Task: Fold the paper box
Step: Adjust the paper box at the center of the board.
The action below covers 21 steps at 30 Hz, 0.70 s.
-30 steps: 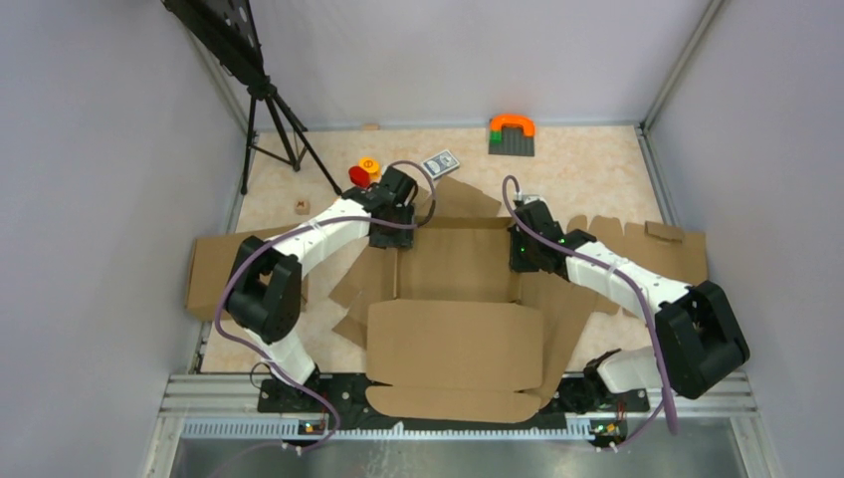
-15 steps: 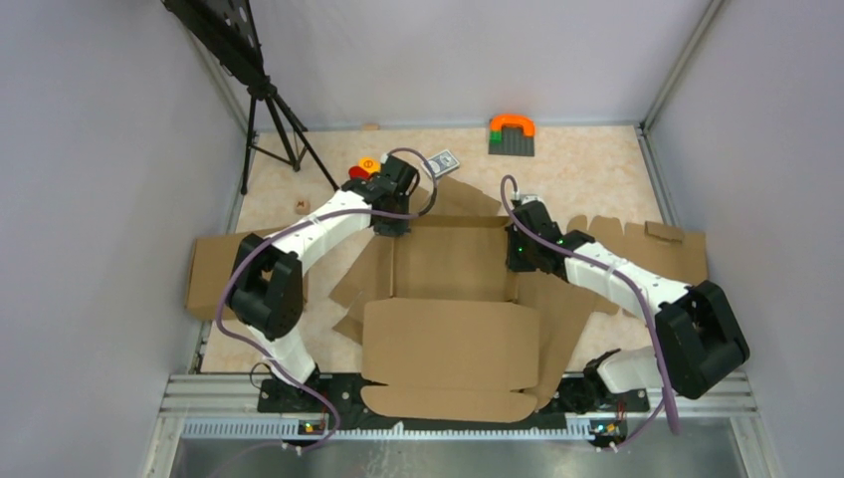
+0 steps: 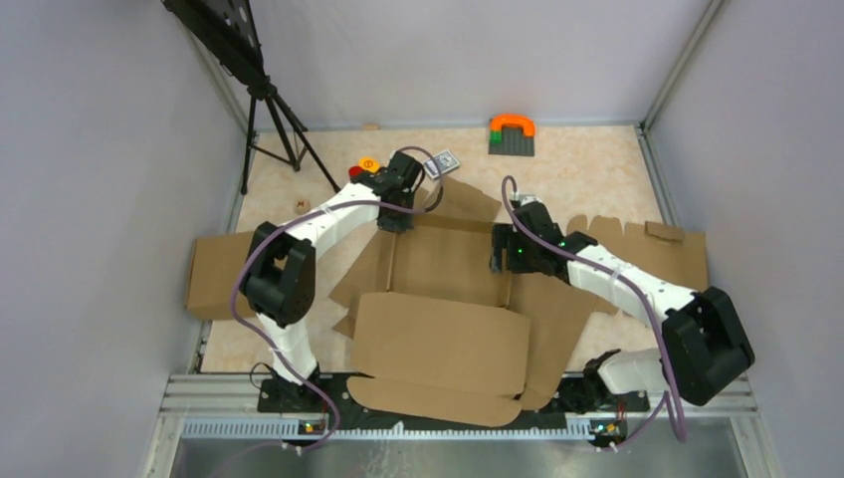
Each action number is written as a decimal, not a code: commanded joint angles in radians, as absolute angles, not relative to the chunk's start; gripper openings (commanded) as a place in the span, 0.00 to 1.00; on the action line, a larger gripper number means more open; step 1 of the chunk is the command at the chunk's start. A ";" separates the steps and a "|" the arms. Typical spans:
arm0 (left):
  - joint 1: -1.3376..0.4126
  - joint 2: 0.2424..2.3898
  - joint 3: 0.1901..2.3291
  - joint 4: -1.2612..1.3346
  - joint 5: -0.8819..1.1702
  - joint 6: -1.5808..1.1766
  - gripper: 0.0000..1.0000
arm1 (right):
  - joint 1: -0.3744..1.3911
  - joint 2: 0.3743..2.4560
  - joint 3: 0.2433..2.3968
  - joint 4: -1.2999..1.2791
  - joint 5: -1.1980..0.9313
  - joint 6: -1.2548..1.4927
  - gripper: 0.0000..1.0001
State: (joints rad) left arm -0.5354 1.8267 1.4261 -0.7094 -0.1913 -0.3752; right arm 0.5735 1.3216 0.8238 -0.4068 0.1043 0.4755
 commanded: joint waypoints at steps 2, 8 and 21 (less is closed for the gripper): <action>-0.531 1.903 1.548 -0.719 -0.083 -0.225 0.00 | 0.556 1.242 0.838 -0.436 0.081 0.466 0.73; -0.538 2.036 1.731 -0.822 0.155 0.003 0.00 | 0.542 1.119 0.847 -0.517 0.083 0.415 0.72; -0.656 2.142 1.982 -0.906 0.210 0.454 0.34 | 0.537 1.029 0.835 -0.499 0.019 0.285 0.69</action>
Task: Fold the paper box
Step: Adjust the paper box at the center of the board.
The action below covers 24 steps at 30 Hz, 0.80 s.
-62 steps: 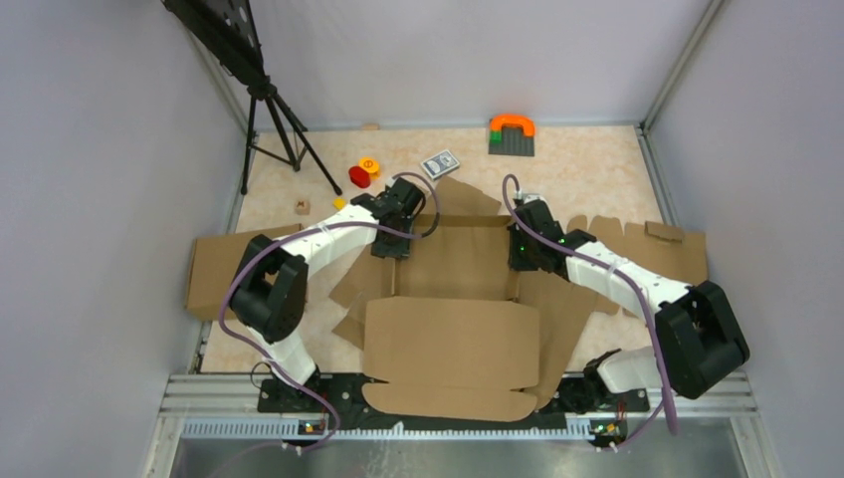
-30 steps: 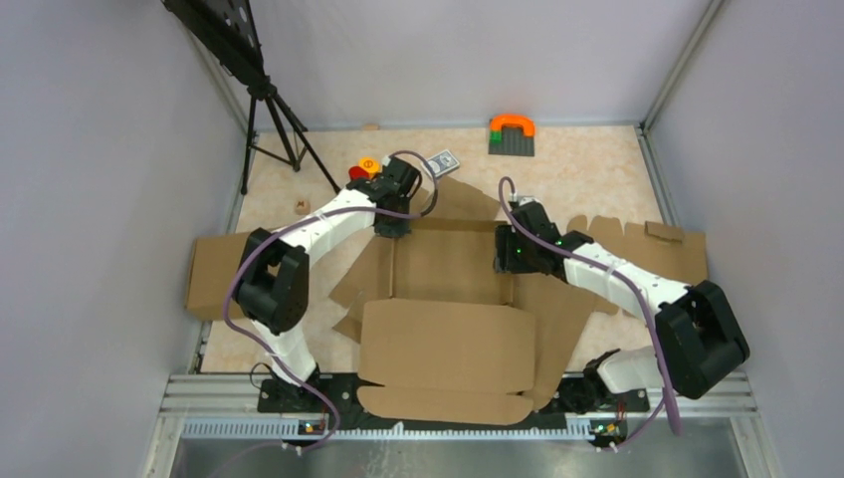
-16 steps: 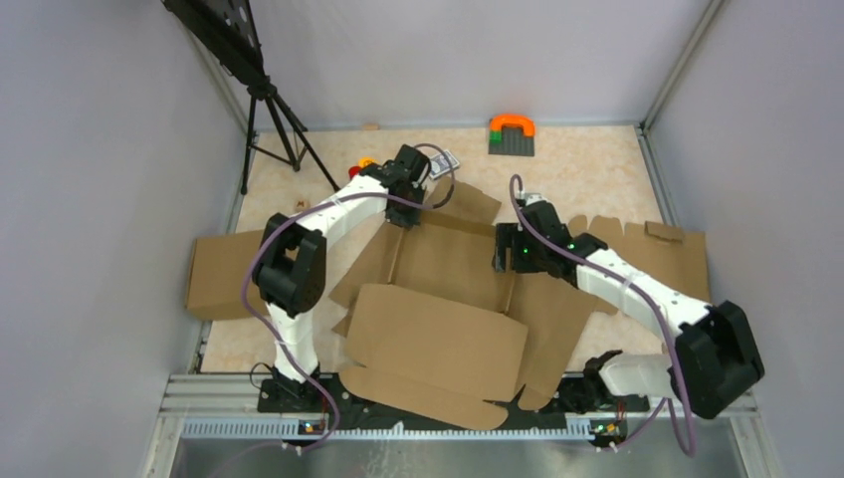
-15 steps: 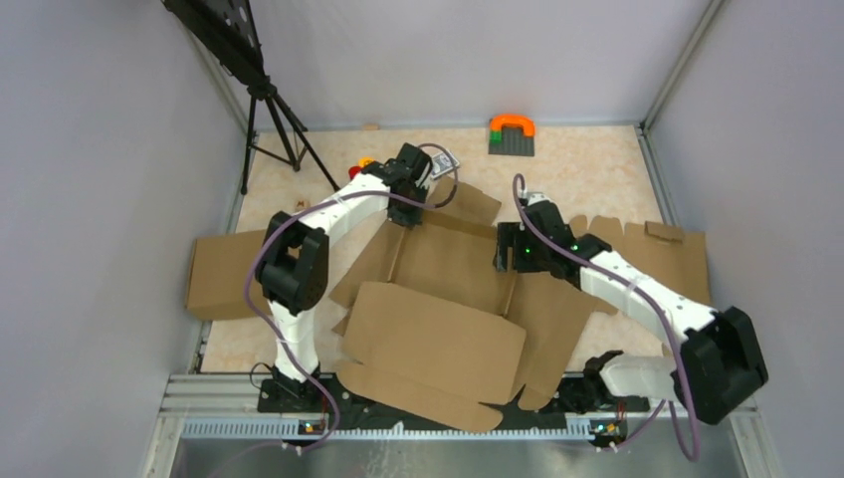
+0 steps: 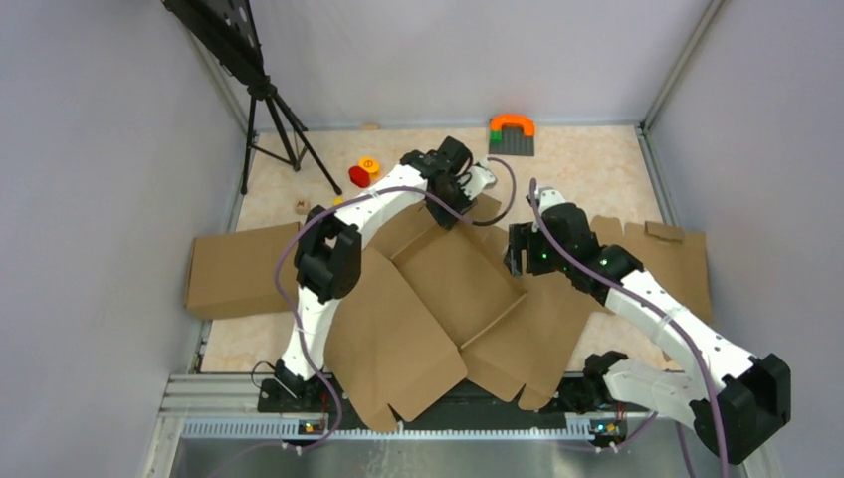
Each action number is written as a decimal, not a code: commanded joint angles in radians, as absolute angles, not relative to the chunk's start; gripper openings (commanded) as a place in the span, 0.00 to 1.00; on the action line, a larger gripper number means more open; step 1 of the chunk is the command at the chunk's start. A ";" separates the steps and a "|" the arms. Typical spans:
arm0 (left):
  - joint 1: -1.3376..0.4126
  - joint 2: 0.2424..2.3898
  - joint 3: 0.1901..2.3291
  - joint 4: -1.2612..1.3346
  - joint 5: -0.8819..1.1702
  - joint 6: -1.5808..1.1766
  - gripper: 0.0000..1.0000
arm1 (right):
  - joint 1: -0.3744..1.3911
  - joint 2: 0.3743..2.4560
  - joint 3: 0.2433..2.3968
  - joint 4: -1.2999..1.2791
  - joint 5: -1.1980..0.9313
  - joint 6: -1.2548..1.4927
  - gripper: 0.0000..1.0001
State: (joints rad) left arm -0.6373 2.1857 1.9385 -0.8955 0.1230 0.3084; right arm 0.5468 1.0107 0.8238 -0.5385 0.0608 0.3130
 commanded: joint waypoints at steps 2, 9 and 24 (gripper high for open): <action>-0.658 2.111 1.977 -0.888 0.222 0.438 0.52 | 0.537 1.049 0.813 -0.463 0.005 0.301 0.68; -0.655 1.994 1.938 -0.881 0.137 0.353 0.68 | 0.538 1.065 0.755 -0.350 -0.055 0.344 0.65; -0.582 1.366 1.306 -0.826 -0.151 -0.295 0.72 | 0.552 1.422 0.888 -0.204 -0.004 0.269 0.61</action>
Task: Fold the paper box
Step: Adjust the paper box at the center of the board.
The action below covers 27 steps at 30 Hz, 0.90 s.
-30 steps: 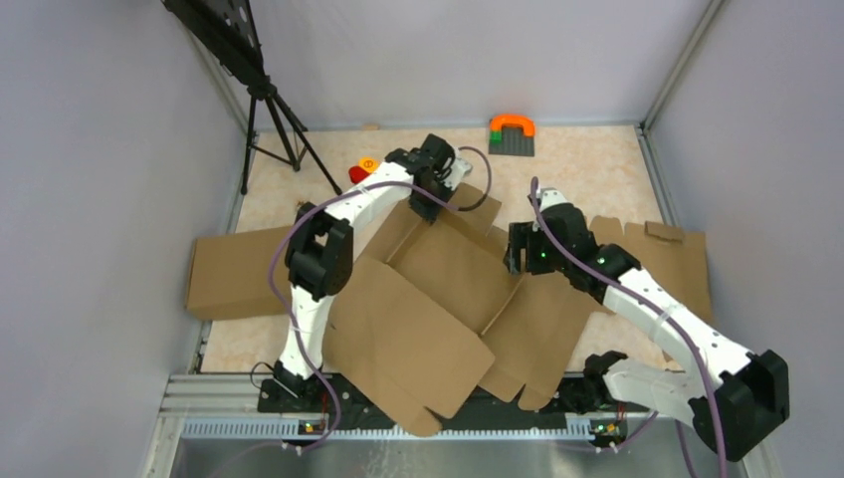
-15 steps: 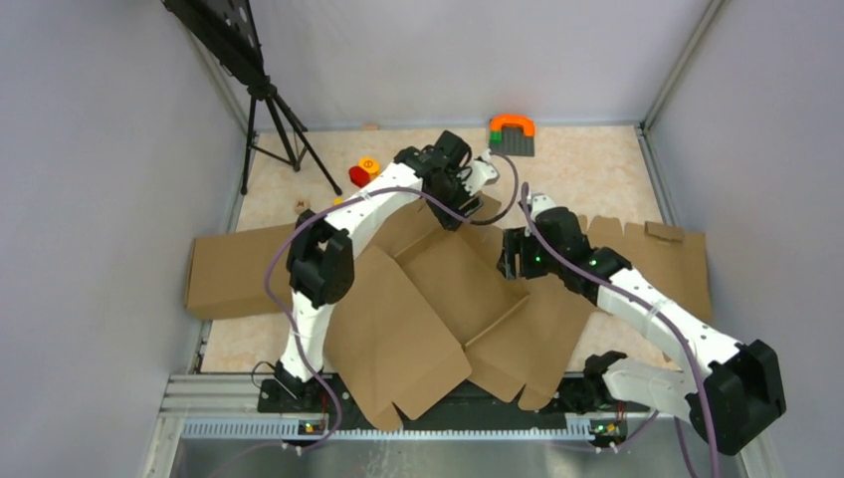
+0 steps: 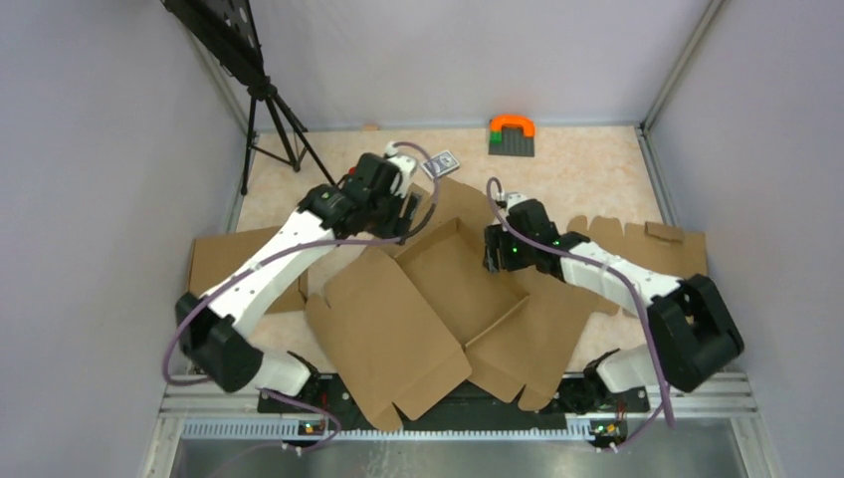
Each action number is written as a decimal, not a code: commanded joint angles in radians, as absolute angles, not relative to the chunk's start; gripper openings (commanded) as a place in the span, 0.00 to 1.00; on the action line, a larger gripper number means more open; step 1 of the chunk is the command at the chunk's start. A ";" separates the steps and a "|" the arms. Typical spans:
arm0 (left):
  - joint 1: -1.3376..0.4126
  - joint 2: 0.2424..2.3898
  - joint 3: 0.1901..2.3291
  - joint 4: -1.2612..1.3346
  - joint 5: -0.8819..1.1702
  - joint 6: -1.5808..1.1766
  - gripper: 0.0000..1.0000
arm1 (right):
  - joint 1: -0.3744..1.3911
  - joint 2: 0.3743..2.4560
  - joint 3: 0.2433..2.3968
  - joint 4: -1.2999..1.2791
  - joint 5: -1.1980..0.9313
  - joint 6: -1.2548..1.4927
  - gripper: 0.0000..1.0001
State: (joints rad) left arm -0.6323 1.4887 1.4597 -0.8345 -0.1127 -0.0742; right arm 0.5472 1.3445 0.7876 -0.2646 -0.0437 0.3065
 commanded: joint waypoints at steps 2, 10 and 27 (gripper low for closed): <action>-0.538 1.303 1.218 -0.837 -0.140 -0.355 0.70 | 0.558 1.468 0.922 -0.216 0.035 0.256 0.60; -0.421 1.063 0.893 -0.766 -0.038 -0.454 0.67 | 0.614 1.548 0.977 -0.216 0.051 0.216 0.43; -0.403 1.035 0.834 -0.819 0.052 -0.512 0.58 | 0.656 1.593 0.990 -0.219 0.031 0.188 0.21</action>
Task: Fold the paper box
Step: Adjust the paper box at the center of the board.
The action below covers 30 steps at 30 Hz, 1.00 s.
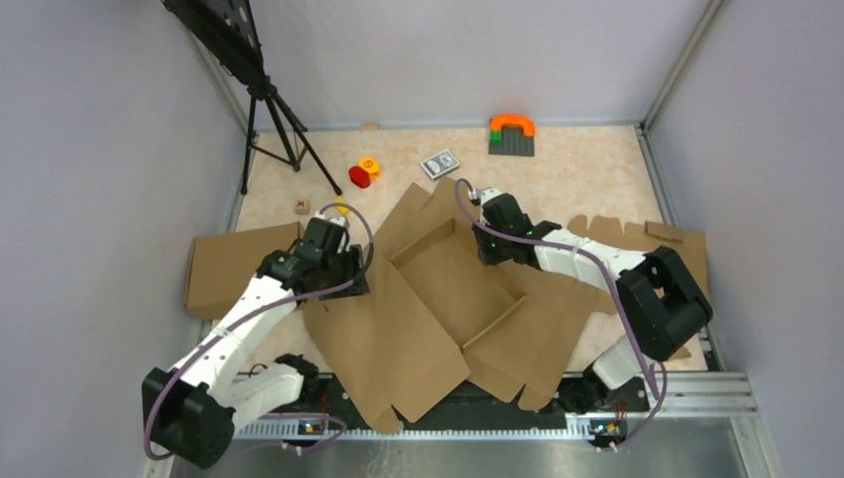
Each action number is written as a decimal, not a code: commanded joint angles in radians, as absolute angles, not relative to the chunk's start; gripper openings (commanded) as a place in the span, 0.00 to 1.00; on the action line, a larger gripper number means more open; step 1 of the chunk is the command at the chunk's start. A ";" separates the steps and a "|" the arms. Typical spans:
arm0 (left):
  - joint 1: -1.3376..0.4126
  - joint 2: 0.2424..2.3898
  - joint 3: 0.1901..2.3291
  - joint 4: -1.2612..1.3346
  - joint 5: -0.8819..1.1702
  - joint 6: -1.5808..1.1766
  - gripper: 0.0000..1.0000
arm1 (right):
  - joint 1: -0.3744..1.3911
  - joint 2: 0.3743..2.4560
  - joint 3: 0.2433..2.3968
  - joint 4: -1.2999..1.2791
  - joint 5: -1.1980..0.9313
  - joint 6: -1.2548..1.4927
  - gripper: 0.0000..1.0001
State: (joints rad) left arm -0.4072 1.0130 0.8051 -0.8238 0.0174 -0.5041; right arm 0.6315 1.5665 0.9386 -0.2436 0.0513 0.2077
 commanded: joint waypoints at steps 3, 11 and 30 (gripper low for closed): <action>-0.403 1.047 0.833 -0.810 0.102 -0.512 0.58 | 0.660 1.617 1.001 -0.236 0.037 0.185 0.20; -0.403 1.033 0.848 -0.803 0.091 -0.507 0.58 | 0.656 1.617 1.034 -0.288 0.128 0.265 0.00; -0.261 0.963 0.789 -0.707 0.201 -0.552 0.79 | 0.474 1.323 0.819 -0.391 0.232 0.552 0.00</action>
